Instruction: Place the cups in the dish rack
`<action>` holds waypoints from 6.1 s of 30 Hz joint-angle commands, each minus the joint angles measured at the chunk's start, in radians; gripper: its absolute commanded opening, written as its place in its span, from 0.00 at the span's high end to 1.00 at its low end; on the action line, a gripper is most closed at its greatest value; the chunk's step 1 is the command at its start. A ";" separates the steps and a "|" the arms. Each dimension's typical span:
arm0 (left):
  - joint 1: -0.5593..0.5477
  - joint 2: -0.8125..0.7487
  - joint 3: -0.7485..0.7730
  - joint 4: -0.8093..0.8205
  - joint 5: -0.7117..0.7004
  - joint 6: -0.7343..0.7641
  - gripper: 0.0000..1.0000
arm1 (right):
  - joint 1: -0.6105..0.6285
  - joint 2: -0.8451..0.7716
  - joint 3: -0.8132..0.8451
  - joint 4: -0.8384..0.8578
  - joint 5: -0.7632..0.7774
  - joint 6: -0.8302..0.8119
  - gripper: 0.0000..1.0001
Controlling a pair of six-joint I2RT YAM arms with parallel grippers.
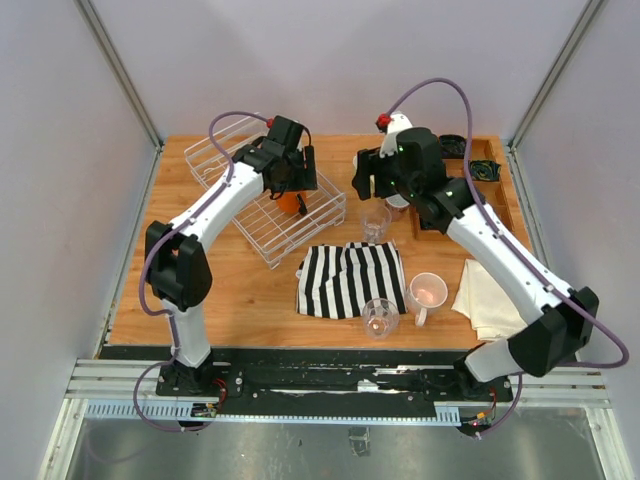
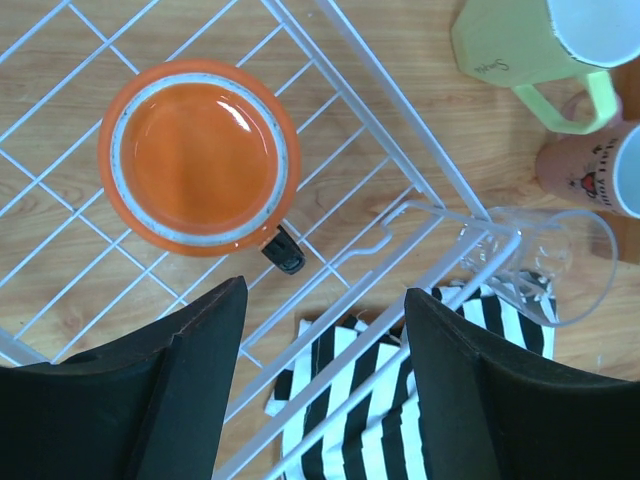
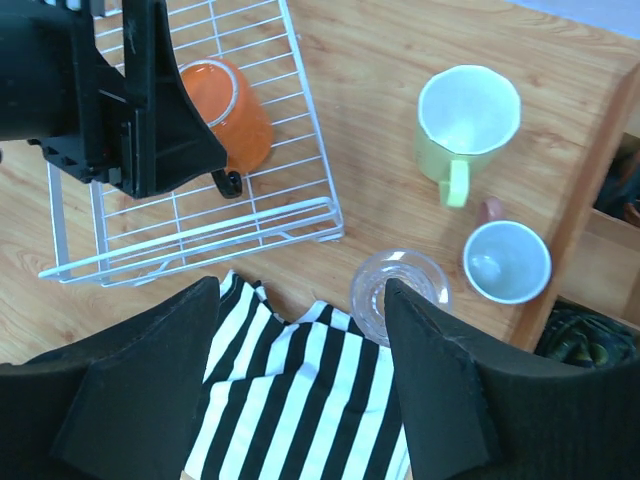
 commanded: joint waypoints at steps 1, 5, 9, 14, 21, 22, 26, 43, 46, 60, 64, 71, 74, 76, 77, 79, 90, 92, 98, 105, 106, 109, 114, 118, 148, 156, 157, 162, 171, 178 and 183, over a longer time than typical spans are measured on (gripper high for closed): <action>0.000 0.063 0.085 -0.091 -0.021 -0.017 0.32 | -0.040 -0.075 -0.068 0.030 0.018 0.018 0.32; 0.000 0.109 0.110 -0.118 -0.038 -0.017 0.34 | -0.076 -0.118 -0.108 0.033 0.004 0.020 0.32; 0.000 0.130 0.092 -0.115 -0.025 -0.030 0.36 | -0.113 -0.152 -0.139 0.034 -0.011 0.023 0.32; 0.000 0.158 0.087 -0.090 -0.033 -0.032 0.38 | -0.152 -0.172 -0.149 0.032 -0.029 0.021 0.32; 0.002 0.232 0.165 -0.091 -0.081 -0.012 0.47 | -0.171 -0.186 -0.171 0.033 -0.041 0.019 0.32; 0.003 0.247 0.177 -0.093 -0.084 -0.010 0.48 | -0.173 -0.189 -0.174 0.032 -0.041 0.018 0.32; 0.013 0.282 0.218 -0.097 -0.095 -0.004 0.51 | -0.181 -0.191 -0.176 0.032 -0.040 0.016 0.32; 0.126 0.306 0.244 -0.058 -0.194 0.059 0.68 | -0.185 -0.177 -0.188 0.023 -0.065 0.022 0.32; 0.146 0.334 0.292 -0.064 -0.202 0.077 0.70 | -0.185 -0.172 -0.183 0.017 -0.067 0.019 0.31; 0.203 0.455 0.447 -0.049 -0.189 0.089 0.85 | -0.186 -0.145 -0.156 -0.017 -0.064 0.002 0.31; 0.225 0.489 0.506 -0.052 -0.175 0.085 0.85 | -0.185 -0.134 -0.142 -0.028 -0.054 -0.004 0.30; 0.251 0.547 0.588 -0.011 -0.108 0.152 0.78 | -0.186 -0.106 -0.109 -0.038 -0.031 -0.017 0.30; 0.257 0.564 0.599 0.004 -0.081 0.158 0.67 | -0.186 -0.086 -0.085 -0.048 -0.030 -0.020 0.30; 0.257 0.576 0.612 0.008 -0.087 0.161 0.63 | -0.186 -0.073 -0.073 -0.051 -0.030 -0.021 0.30; 0.258 0.581 0.620 0.012 -0.081 0.164 0.61 | -0.187 -0.067 -0.067 -0.054 -0.031 -0.021 0.30; 0.258 0.591 0.633 0.017 -0.080 0.167 0.57 | -0.186 -0.056 -0.057 -0.057 -0.033 -0.021 0.30; 0.263 0.625 0.704 0.060 -0.102 0.164 0.49 | -0.186 -0.007 -0.014 -0.075 -0.039 -0.029 0.30; 0.263 0.619 0.705 0.060 -0.115 0.163 0.48 | -0.187 0.004 -0.008 -0.074 -0.039 -0.030 0.30; 0.263 0.537 0.604 0.068 -0.127 0.151 0.36 | -0.193 0.075 0.066 -0.081 -0.040 -0.032 0.30; 0.261 0.391 0.452 0.069 -0.141 0.150 0.31 | -0.231 0.279 0.318 -0.184 0.009 0.045 0.30; 0.262 0.368 0.432 0.070 -0.148 0.152 0.31 | -0.241 0.313 0.357 -0.207 0.021 0.069 0.30; 0.261 0.303 0.388 0.065 -0.146 0.138 0.30 | -0.274 0.410 0.460 -0.258 0.033 0.124 0.30; 0.261 0.203 0.340 0.052 -0.058 0.064 0.30 | -0.311 0.593 0.643 -0.347 0.029 0.154 0.31; 0.262 0.058 0.162 0.189 0.026 0.042 0.29 | -0.320 0.679 0.712 -0.356 0.003 0.165 0.31; 0.258 -0.346 -0.305 0.466 0.469 -0.013 0.17 | -0.299 0.942 0.832 -0.282 -0.050 0.230 0.46; 0.258 -0.353 -0.361 0.488 0.573 -0.043 0.13 | -0.300 0.949 0.828 -0.267 -0.054 0.223 0.87; 0.258 -0.350 -0.370 0.497 0.587 -0.048 0.13 | -0.302 0.948 0.825 -0.265 -0.059 0.223 0.91; 0.259 -0.365 -0.464 0.589 0.681 -0.111 0.12 | -0.322 0.889 0.791 -0.238 -0.102 0.236 1.00; 0.242 -0.416 -0.627 0.953 0.831 -0.258 0.10 | -0.422 0.651 0.612 -0.076 -0.263 0.375 0.99; 0.163 -0.350 -0.616 1.165 0.905 -0.281 0.07 | -0.446 0.430 0.363 0.229 -0.531 0.687 0.99; 0.130 -0.319 -0.612 1.247 0.898 -0.290 0.07 | -0.429 0.329 0.161 0.541 -0.668 1.003 0.99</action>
